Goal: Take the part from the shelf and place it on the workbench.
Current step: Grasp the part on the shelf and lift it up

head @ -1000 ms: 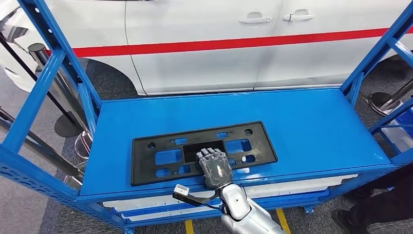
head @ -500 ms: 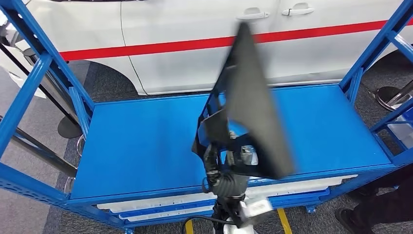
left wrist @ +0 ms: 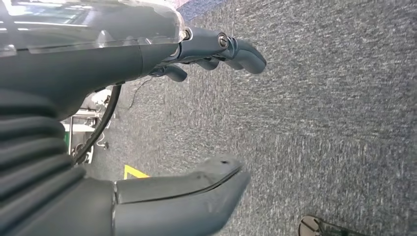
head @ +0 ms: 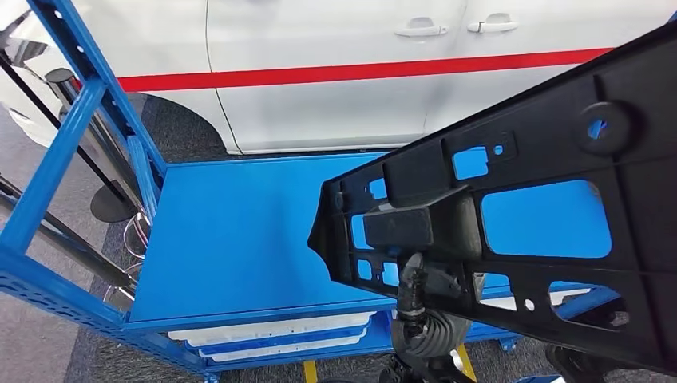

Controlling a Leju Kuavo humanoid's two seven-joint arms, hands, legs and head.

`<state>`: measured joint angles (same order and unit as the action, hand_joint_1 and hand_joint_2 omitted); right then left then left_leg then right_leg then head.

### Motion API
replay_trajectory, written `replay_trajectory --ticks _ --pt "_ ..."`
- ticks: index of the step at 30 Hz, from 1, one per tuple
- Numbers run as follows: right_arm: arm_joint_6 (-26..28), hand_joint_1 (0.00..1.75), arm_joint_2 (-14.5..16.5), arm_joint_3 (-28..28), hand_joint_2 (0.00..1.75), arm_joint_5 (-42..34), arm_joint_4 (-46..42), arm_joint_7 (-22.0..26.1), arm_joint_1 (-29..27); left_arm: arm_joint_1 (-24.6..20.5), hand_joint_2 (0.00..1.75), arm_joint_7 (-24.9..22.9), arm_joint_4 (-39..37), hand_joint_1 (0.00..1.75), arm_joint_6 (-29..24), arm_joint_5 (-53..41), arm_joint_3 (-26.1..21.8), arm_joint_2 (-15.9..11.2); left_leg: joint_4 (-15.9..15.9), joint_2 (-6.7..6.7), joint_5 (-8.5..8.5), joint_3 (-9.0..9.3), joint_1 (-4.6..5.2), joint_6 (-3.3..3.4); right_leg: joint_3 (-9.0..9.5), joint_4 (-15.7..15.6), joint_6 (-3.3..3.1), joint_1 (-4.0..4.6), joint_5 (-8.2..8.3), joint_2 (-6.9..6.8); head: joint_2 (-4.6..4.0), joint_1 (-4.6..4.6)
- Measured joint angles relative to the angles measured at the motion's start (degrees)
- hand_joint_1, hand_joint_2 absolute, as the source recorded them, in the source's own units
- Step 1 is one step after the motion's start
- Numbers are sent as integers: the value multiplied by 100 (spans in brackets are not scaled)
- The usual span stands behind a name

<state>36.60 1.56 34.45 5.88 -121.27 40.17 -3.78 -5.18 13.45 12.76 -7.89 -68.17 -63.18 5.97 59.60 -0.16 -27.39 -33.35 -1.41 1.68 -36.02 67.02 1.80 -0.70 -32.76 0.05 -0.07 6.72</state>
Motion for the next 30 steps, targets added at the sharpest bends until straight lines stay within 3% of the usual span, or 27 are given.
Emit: replay_trajectory --ticks 2,3,4,7,9,12,14,16,18,19,20,22,24,28,29,30 --pt "1 175 -26 0 175 -9 -16 0 -33 -1 175 1 0 0 0 1 -18 3 0 2 0 -7 4 13 -330 680 31 -9 -273 -1 0 0" --pt "1 175 -37 0 175 -15 -16 0 -49 1 175 1 0 0 0 2 -23 4 1 1 -1 -5 6 13 -403 814 33 -9 -265 -1 0 -1" --pt "1 175 -47 0 175 -20 -18 0 -60 2 175 1 0 0 0 2 -25 7 1 -3 -4 3 6 11 -367 722 24 -8 -143 -1 0 1" --pt "-87 175 -62 -1 175 -66 -26 -88 -81 -2 175 -1 0 0 -3 34 -34 27 -1 -20 -23 38 12 -17 144 -377 -63 21 408 -2 0 0" --pt "-302 175 -70 -16 175 -105 7 -186 -160 -2 175 -17 0 0 -16 67 -52 43 -2 -24 -20 40 19 -66 307 -747 -117 62 502 -1 0 -1" --pt "-913 175 -81 -70 175 -132 152 -140 -347 5 175 -71 0 0 -30 68 -72 50 -18 -24 -6 43 19 -158 306 -792 -180 64 548 0 0 -2" --pt "-1396 175 -55 -111 175 -80 267 -73 -425 7 175 -91 -1 0 -20 61 -76 51 192 -19 -219 -35 25 -196 310 -862 -253 32 609 -18 0 -3" --pt "-1747 175 -4 -168 175 18 405 -47 -483 8 175 -115 -1 0 -9 66 -88 50 822 -16 -647 -275 25 -215 272 -874 -305 32 650 -36 0 -3" --pt "-1948 175 45 -225 175 88 553 -46 -521 12 175 -142 0 0 -2 80 -123 44 1435 -15 -927 -488 23 -234 195 -829 -321 45 667 -47 0 -3" --pt "-2014 175 68 -245 175 103 620 -46 -536 16 175 -154 0 0 2 88 -143 42 1473 -15 -909 -461 23 -239 151 -793 -320 48 674 -47 0 -3" --pt "-2081 175 89 -262 175 110 675 -46 -545 18 175 -163 0 0 7 94 -159 40 1285 -15 -793 -325 22 -239 110 -753 -316 47 680 -45 0 -3" --pt "-2208 175 123 -285 175 134 760 -45 -562 10 175 -173 0 0 10 97 -174 36 541 -16 -499 118 30 -223 26 -664 -293 49 694 -41 0 -3" --pt "-2288 175 137 -296 175 185 815 -44 -572 -6 175 -177 0 0 11 94 -182 33 83 -22 -366 334 56 -181 -27 -608 -241 61 721 -37 0 -2" --pt "-2351 175 139 -319 175 218 883 -39 -595 -1 175 -195 -1 0 14 79 -203 37 4 -3 -229 286 72 -49 -64 -614 -99 49 784 -13 0 -1" --pt "-2370 175 139 -329 175 200 899 -39 -604 -5 175 -201 -2 0 14 77 -205 38 -15 14 -171 252 63 -7 -108 -523 -65 41 665 -5 0 0" --pt "-2394 175 140 -340 175 178 917 -40 -612 -10 175 -207 -2 0 15 73 -207 40 -33 32 -108 199 48 27 -190 -315 -35 30 446 1 0 1"
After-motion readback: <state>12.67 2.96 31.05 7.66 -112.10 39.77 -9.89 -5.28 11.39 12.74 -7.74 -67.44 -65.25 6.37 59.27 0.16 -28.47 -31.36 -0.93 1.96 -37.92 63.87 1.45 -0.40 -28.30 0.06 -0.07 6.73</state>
